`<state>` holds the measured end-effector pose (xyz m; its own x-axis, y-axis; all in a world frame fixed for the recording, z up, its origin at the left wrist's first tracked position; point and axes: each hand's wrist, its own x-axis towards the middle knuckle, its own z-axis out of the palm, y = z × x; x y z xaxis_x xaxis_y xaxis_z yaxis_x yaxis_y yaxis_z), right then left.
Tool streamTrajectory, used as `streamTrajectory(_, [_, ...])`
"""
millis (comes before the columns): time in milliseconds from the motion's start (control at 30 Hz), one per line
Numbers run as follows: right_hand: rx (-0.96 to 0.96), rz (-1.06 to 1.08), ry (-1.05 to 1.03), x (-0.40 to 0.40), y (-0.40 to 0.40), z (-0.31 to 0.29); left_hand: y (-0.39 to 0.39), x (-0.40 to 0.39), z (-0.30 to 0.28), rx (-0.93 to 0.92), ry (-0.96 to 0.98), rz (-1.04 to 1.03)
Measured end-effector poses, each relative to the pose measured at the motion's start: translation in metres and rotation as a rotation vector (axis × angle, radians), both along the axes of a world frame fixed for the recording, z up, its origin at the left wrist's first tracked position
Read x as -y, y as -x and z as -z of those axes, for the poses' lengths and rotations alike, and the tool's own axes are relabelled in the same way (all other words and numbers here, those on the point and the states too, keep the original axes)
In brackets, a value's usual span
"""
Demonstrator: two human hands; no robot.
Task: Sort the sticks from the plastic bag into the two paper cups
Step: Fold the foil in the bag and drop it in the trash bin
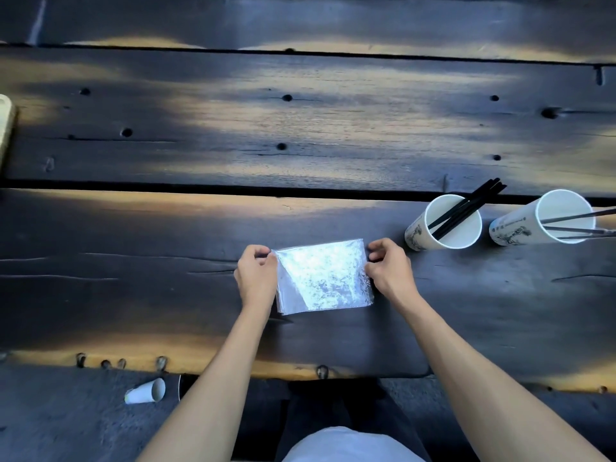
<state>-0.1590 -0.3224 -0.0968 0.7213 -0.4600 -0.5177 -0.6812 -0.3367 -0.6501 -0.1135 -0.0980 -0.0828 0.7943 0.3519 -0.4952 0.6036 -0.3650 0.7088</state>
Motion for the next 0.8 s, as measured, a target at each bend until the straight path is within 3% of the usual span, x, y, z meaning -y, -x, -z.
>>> streamTrajectory(167, [0.074,0.001,0.087,-0.002,-0.002,0.002,-0.001,-0.018,0.011,-0.001,-0.058,0.225])
streamTrajectory(533, [0.157,-0.140,0.174,-0.013,0.012,0.002,0.002,-0.013,0.012,0.102,-0.230,0.402])
streamTrajectory(600, [0.185,-0.149,0.271,-0.017,0.016,-0.002,0.004,-0.013,0.013,0.115,-0.255,0.427])
streamTrajectory(700, [0.320,-0.279,0.523,-0.035,0.019,-0.006,0.006,-0.012,0.015,0.135,-0.281,0.433])
streamTrajectory(800, [0.417,-0.532,0.569,-0.064,0.017,-0.002,0.009,-0.010,0.020,0.163,-0.319,0.451])
